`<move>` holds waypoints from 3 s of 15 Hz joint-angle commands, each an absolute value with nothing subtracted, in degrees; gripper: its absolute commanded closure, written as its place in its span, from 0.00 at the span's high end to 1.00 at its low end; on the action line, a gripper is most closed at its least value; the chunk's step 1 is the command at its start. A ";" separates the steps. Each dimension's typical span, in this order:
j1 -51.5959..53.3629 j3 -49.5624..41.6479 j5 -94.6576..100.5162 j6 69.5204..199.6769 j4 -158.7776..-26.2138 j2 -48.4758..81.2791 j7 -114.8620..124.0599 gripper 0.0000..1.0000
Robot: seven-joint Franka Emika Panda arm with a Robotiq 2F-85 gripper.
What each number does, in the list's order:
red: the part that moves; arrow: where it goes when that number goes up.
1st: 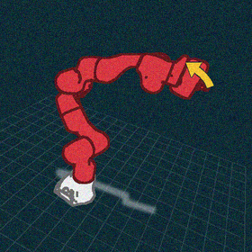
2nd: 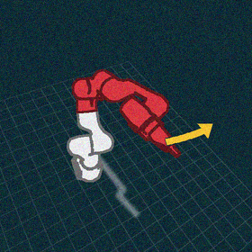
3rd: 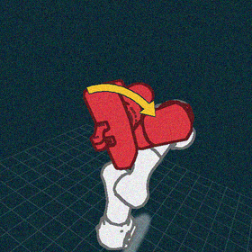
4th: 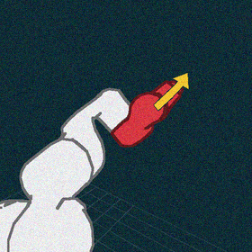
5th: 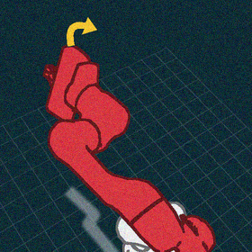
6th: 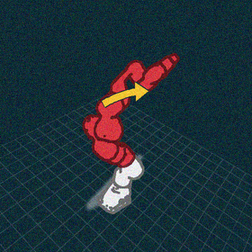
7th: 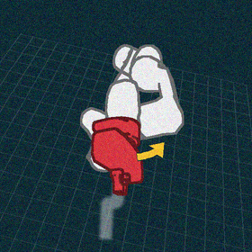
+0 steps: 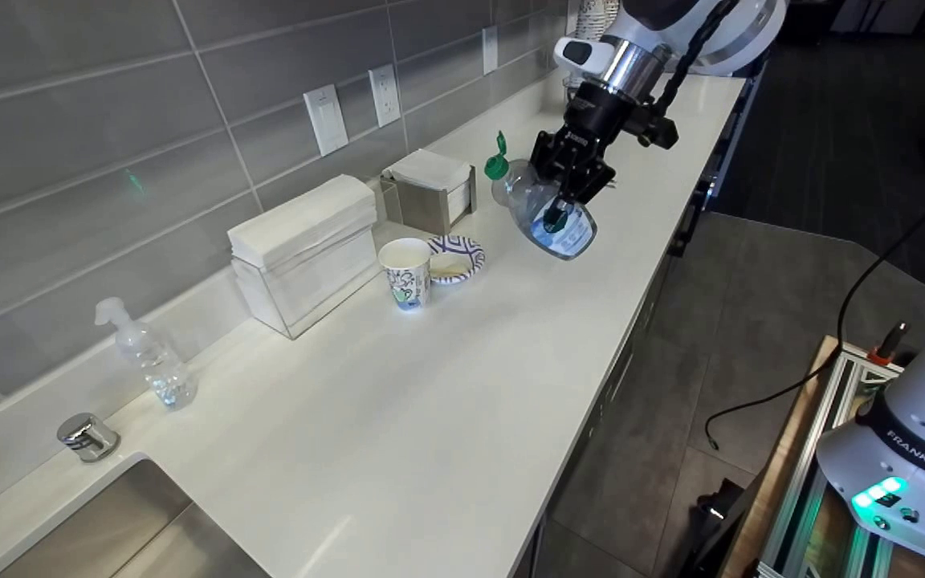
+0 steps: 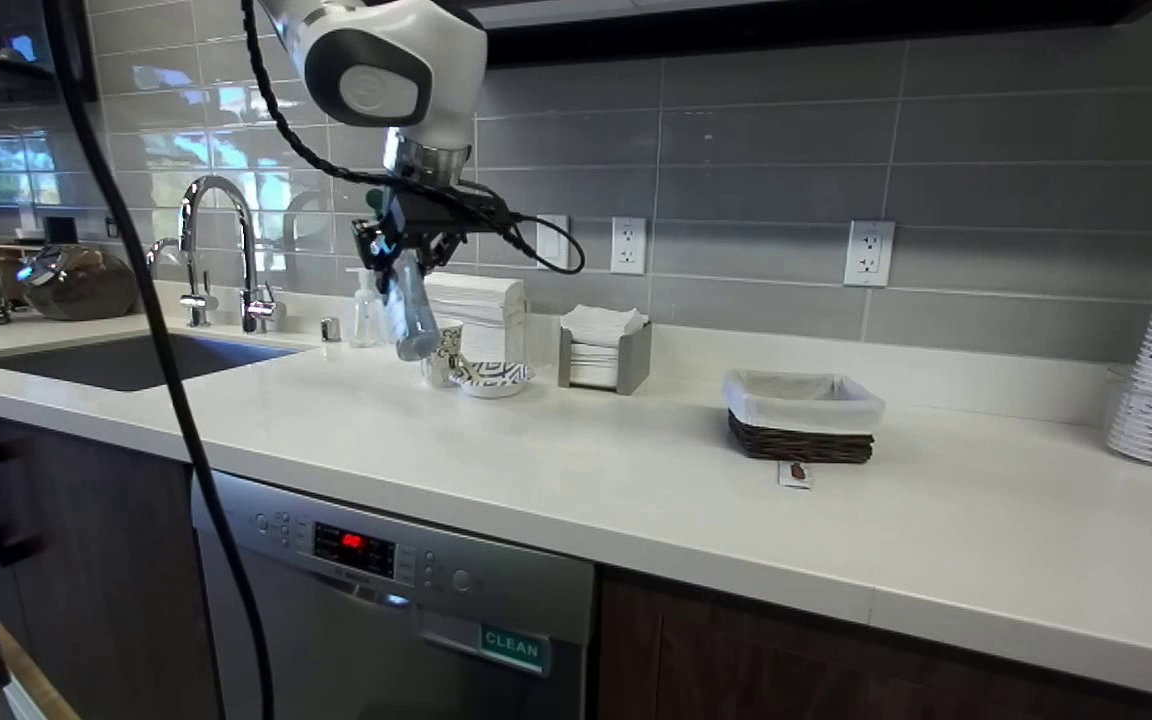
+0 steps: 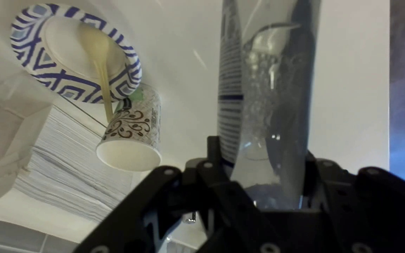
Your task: Pour some contents from the bottle into the cup
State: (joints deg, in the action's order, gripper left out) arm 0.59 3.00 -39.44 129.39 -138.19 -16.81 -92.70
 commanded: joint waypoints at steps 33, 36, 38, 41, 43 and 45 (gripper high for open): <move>5.82 6.31 13.63 109.43 -105.79 4.77 -64.70 0.23; 6.27 6.68 14.08 110.54 -104.04 7.63 -63.26 0.23; 6.54 6.80 14.57 110.74 -102.52 9.31 -62.36 0.23; 6.77 6.83 14.91 110.93 -99.79 11.70 -61.60 0.23; 6.86 6.92 15.07 110.78 -97.83 13.06 -61.36 0.23; 6.93 6.98 15.08 111.59 -96.41 14.12 -61.54 0.23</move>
